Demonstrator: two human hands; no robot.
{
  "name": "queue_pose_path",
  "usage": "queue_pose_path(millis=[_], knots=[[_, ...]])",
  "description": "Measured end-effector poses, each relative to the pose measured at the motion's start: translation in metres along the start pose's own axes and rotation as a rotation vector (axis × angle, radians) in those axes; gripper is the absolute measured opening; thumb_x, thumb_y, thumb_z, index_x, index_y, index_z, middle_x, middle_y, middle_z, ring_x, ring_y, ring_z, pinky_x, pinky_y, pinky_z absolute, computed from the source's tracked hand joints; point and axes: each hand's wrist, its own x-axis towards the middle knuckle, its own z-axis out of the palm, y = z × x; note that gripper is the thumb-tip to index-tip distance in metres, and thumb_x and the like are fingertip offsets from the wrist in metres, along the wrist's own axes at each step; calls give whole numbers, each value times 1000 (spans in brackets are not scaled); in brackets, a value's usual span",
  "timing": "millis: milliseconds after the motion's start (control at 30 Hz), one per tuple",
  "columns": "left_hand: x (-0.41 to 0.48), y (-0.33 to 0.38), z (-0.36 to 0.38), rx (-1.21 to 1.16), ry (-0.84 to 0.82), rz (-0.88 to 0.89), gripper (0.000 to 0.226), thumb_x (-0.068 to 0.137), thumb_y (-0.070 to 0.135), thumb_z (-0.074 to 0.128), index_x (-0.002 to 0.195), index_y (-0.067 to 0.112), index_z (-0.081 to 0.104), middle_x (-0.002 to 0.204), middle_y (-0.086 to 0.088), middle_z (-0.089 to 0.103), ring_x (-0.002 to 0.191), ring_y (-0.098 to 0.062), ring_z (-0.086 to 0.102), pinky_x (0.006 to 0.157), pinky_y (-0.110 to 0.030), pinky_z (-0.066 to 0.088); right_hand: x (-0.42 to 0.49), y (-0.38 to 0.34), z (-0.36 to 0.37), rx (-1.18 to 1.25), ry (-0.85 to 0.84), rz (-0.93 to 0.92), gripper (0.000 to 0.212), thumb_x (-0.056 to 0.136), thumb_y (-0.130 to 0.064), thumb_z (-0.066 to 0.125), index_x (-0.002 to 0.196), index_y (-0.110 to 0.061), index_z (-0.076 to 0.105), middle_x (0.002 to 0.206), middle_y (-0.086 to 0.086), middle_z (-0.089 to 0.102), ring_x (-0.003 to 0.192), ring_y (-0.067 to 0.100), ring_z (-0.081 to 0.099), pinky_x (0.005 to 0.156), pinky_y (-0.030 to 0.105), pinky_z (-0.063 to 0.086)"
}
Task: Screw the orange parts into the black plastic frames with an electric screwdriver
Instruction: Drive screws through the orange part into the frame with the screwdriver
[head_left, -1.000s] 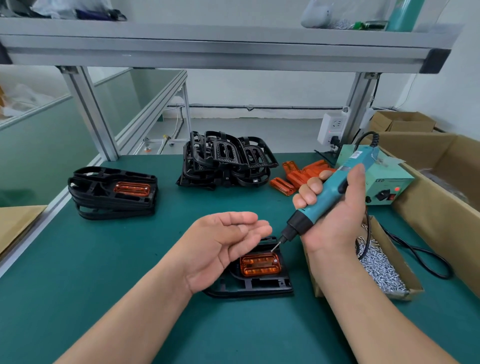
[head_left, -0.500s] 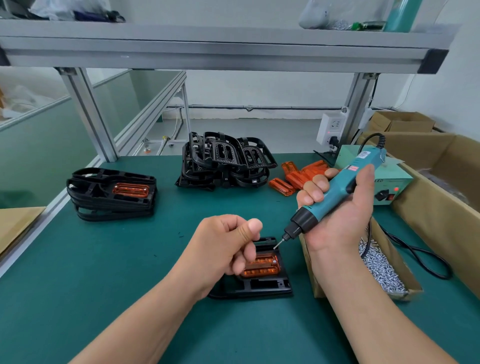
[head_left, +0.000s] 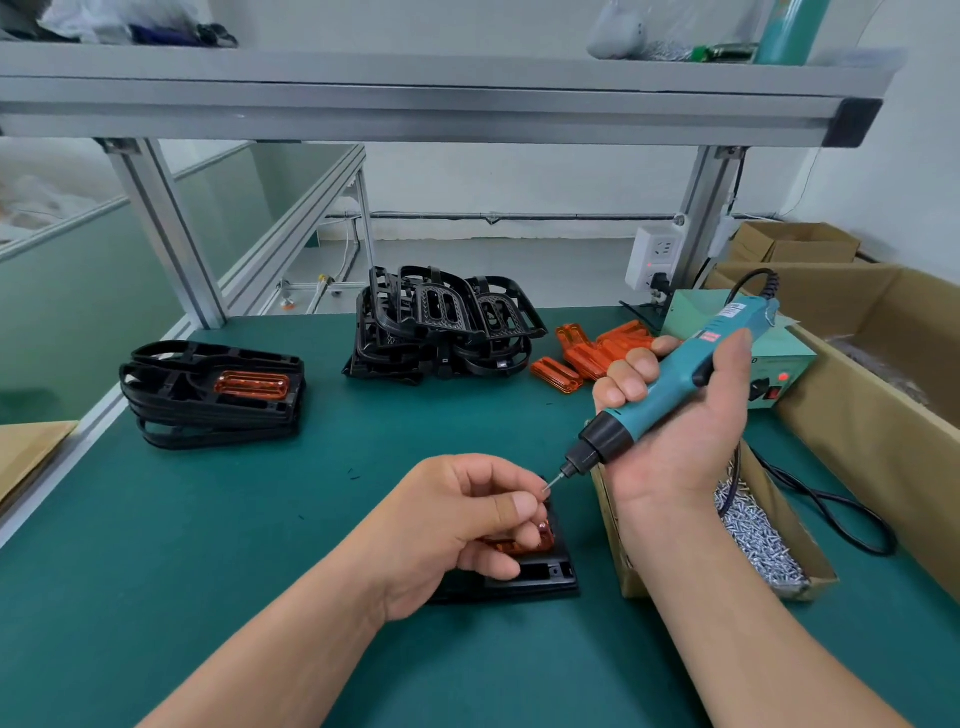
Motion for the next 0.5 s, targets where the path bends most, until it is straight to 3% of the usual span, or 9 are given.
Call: queue_pose_path(millis=[200, 333, 500], knots=[[-1, 0, 3, -76, 42, -6, 11, 94, 1, 73, 103, 3, 77, 106, -21, 78, 94, -29, 79, 68, -28, 64, 0, -1, 0, -13, -19, -12, 51, 106, -63, 46, 89, -15, 56, 75, 1, 46, 58, 14, 44, 57, 27, 39], [-2, 2, 3, -93, 31, -7, 17, 98, 2, 68, 115, -2, 70, 109, -22, 77, 99, -31, 78, 69, -28, 64, -2, 0, 0, -22, -34, -10, 51, 105, -63, 47, 90, -15, 56, 75, 1, 46, 58, 14, 44, 57, 27, 39], [-3, 3, 3, -91, 15, -2, 16, 99, 2, 67, 114, 0, 69, 109, -22, 77, 98, -31, 78, 71, -29, 64, -3, 0, 0, -28, -39, -17, 52, 106, -63, 46, 90, -15, 56, 75, 1, 46, 58, 14, 44, 57, 28, 40]])
